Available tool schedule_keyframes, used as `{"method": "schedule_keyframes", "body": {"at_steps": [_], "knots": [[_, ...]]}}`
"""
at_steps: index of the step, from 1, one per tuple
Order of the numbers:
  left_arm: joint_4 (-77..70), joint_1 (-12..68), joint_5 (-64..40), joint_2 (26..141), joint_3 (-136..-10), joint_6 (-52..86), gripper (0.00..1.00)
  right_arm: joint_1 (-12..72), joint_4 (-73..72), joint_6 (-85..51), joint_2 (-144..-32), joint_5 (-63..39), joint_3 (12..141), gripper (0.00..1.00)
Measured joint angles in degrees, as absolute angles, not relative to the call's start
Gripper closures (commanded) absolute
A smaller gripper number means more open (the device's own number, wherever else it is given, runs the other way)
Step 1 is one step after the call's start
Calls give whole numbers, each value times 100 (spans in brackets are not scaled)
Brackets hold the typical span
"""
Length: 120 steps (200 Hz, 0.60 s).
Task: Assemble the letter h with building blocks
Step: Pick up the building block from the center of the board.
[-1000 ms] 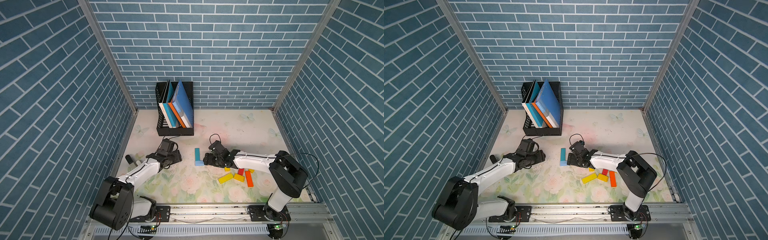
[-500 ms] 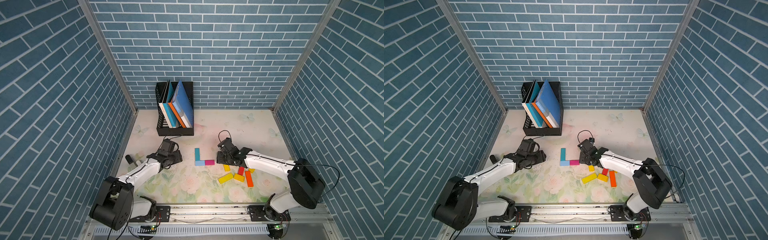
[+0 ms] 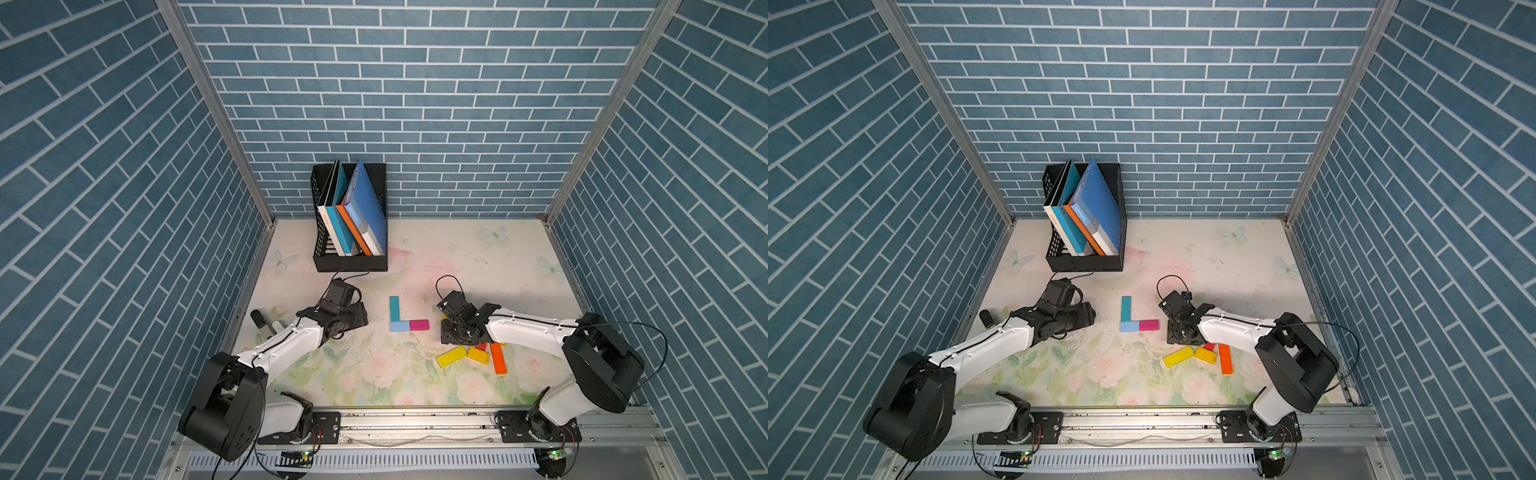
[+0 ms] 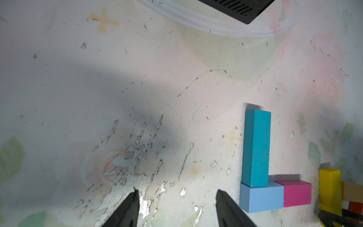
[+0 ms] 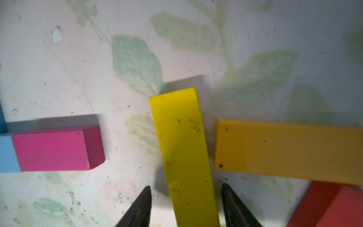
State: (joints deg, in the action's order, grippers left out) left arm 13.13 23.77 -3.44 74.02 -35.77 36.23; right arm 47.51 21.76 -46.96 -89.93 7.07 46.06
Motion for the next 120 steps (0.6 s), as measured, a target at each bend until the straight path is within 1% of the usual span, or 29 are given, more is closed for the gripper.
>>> {"method": "schedule_keyframes", "body": {"at_steps": [11,31,45,56,92,106,120], "knots": [[1332,2390,-311,7402,-3579,3623,33,4751,2147,-4657,-9078,814,4659,73],[1402,2423,-242,7393,-3627,3621,33,4751,2123,-4646,-9188,930,4772,86],[1431,2449,-209,7363,-3658,3621,33,4751,2117,-4617,-9194,956,4775,92],[1441,2477,-176,7319,-3664,3621,33,4751,2121,-4617,-9179,965,4775,100],[1448,2587,-132,7126,-3669,3649,33,4842,2783,-4630,-8947,1188,4906,100],[1448,2622,-121,7002,-3680,3664,33,5074,3135,-4709,-8761,1319,5168,100],[1466,2637,-104,6882,-3699,3671,33,5494,3398,-4875,-8641,1450,5586,100]]}}
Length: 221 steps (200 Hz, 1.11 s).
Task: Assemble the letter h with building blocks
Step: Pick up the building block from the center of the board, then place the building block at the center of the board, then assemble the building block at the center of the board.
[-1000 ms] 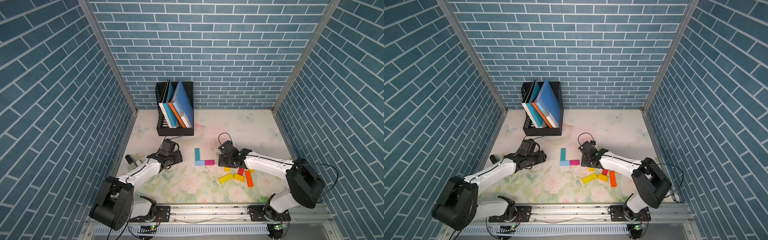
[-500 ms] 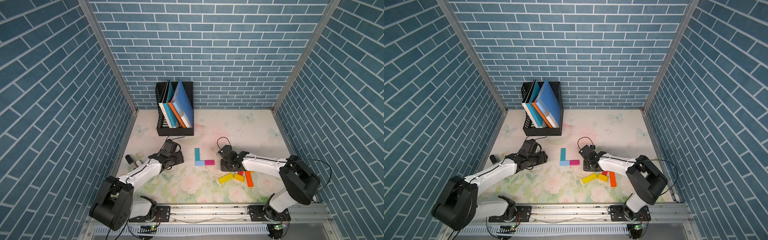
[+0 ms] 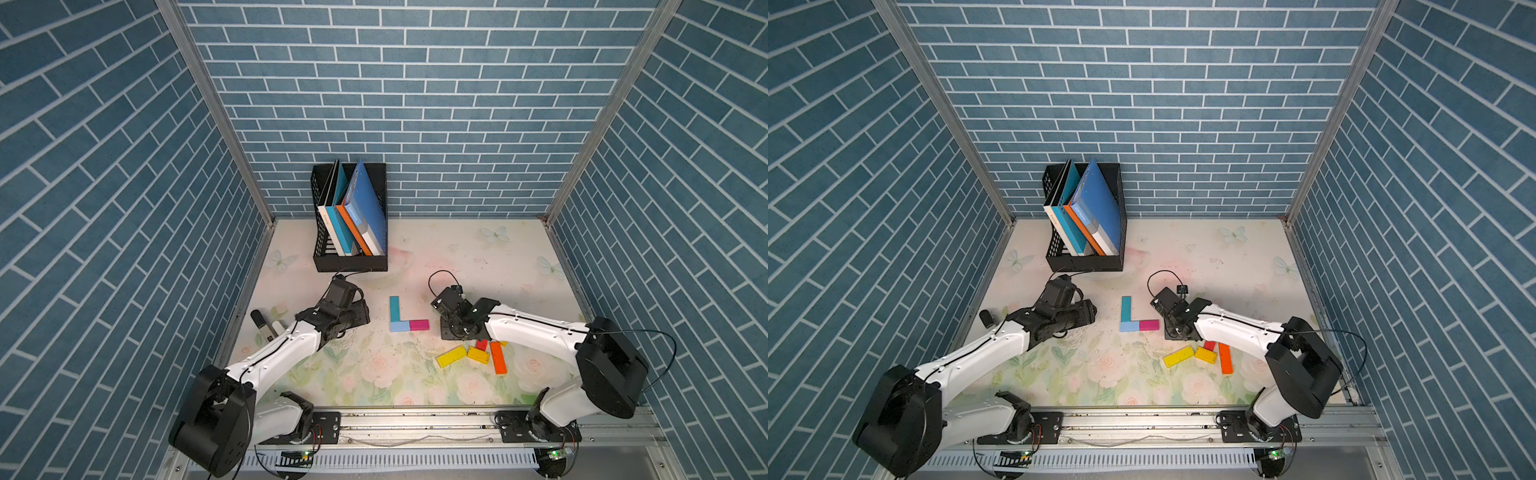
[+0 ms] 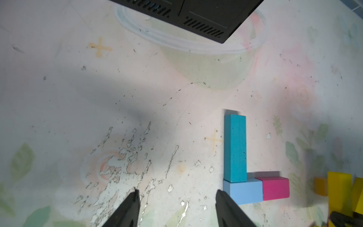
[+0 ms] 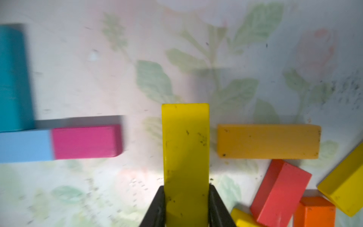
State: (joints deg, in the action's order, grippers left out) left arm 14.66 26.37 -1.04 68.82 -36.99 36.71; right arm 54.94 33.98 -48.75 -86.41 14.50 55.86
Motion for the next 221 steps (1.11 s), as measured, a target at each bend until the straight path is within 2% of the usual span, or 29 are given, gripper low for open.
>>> {"method": "schedule_keyframes", "body": {"at_steps": [48,85,107,114,123,139,164,191,221], "knots": [[1481,2641,45,6554,-3721,3754,33,7076,3697,-5605,-8967,1544,6595,100],[1590,2644,40,6541,-3715,3782,33,7356,3483,-5878,-9666,1253,6399,100],[1605,2644,40,6530,-3649,3800,33,7229,3245,-5946,-9918,998,6125,54],[1608,2644,36,6525,-3621,3804,33,7175,3168,-6003,-9963,923,6064,49],[1619,2644,36,6521,-3590,3811,33,7116,3098,-5999,-9992,849,6005,47],[1645,2644,36,6499,-3555,3815,33,7030,3006,-6003,-9996,773,5977,48],[1645,2644,36,6445,-3533,3813,33,6869,2792,-5968,-9996,685,5959,68],[1643,2644,34,6451,-3533,3813,33,6759,2650,-5955,-10020,611,5951,72],[1643,2644,34,6466,-3533,3813,33,6742,2600,-5894,-10136,593,6066,82]]}}
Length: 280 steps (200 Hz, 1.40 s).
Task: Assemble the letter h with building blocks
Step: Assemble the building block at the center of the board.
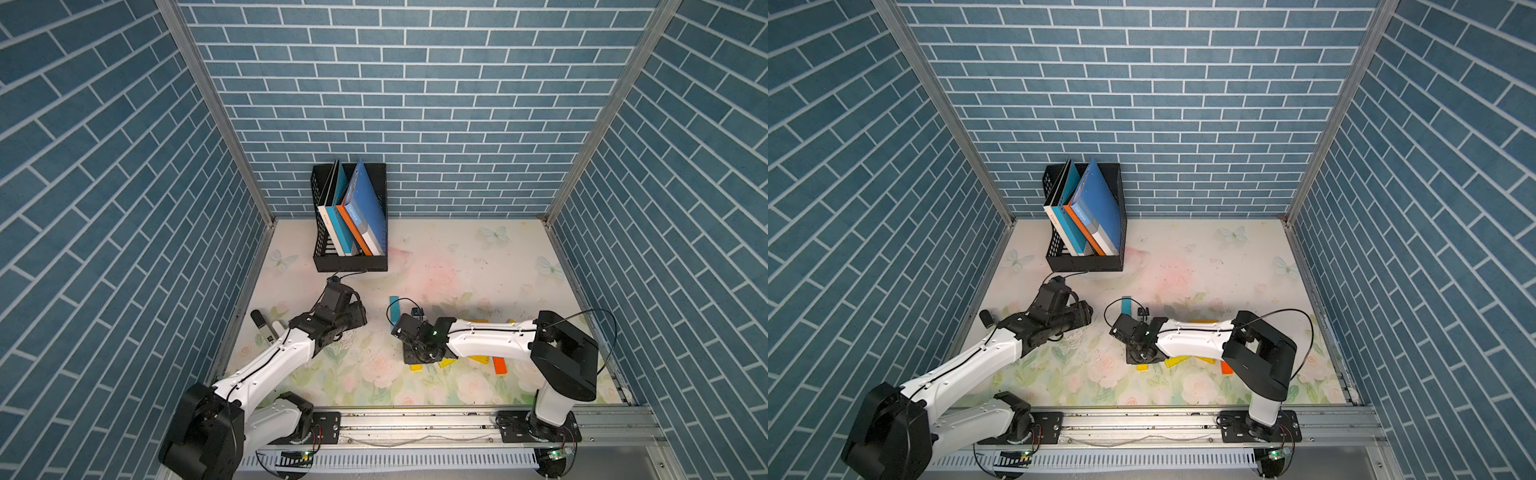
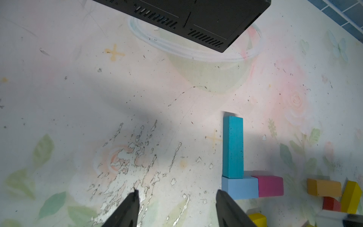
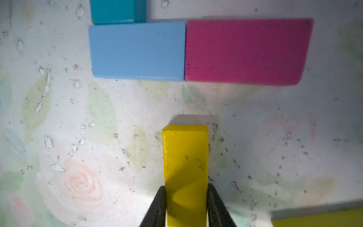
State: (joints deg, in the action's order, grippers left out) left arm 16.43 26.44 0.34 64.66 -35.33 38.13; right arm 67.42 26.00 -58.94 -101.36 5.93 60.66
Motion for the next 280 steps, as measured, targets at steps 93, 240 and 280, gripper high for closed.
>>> {"method": "schedule_keyframes", "body": {"at_steps": [93,240,280], "knots": [[1643,2644,36,6523,-3533,3813,32,6755,2685,-5878,-10892,528,7015,46],[1640,2644,38,6525,-3474,3791,32,6753,2766,-6029,-11076,521,7273,59],[1640,2644,36,6525,-3474,3769,32,6755,2738,-6117,-11093,515,7317,38]]}}
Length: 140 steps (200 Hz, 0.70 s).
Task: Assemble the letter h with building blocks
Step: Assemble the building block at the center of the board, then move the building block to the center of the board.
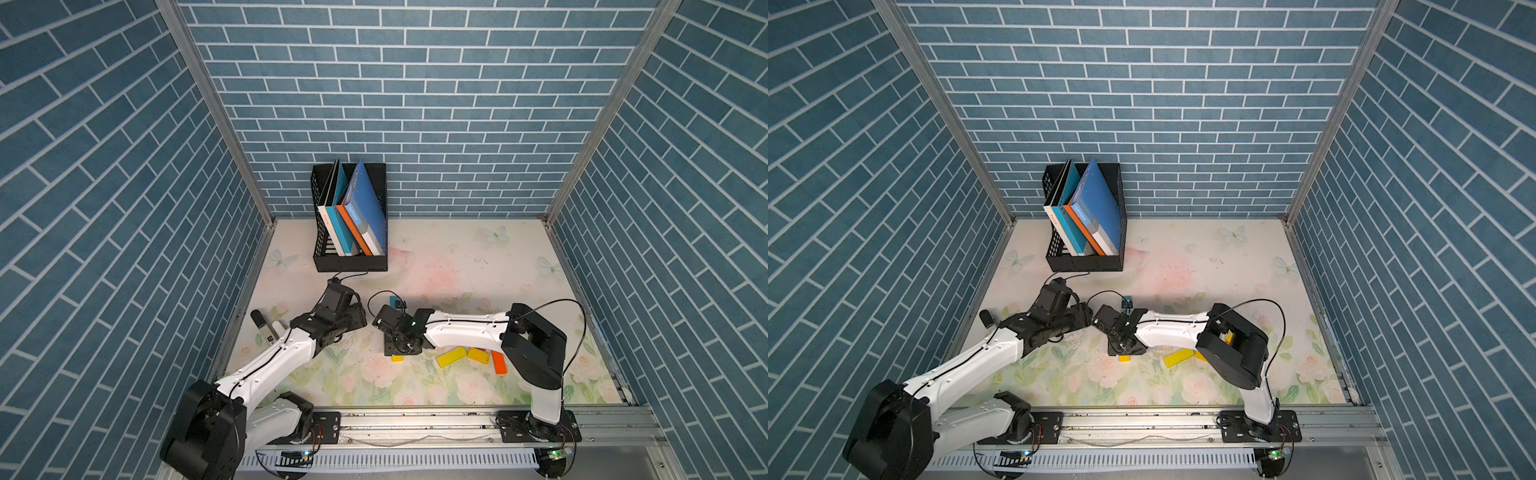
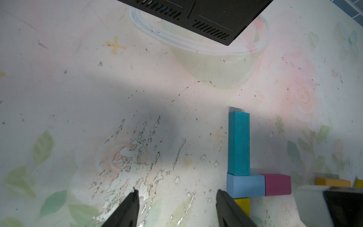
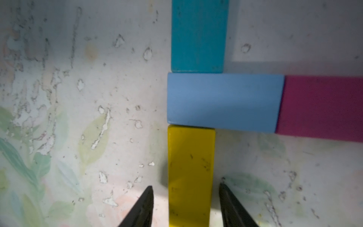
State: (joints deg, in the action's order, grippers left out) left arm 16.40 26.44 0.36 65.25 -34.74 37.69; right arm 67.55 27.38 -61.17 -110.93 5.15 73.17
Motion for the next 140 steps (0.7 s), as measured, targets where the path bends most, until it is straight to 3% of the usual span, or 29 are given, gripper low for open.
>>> {"method": "schedule_keyframes", "body": {"at_steps": [71,110,140], "knots": [[1643,2644,38,6525,-3474,3765,32,6753,3249,-6169,-10355,1007,7201,34],[1649,2644,40,6440,-3479,3765,32,6475,3446,-6759,-8720,1310,5629,32],[1645,2644,34,6438,-3507,3754,32,6246,3518,-7343,-8191,1380,4624,30]]}}
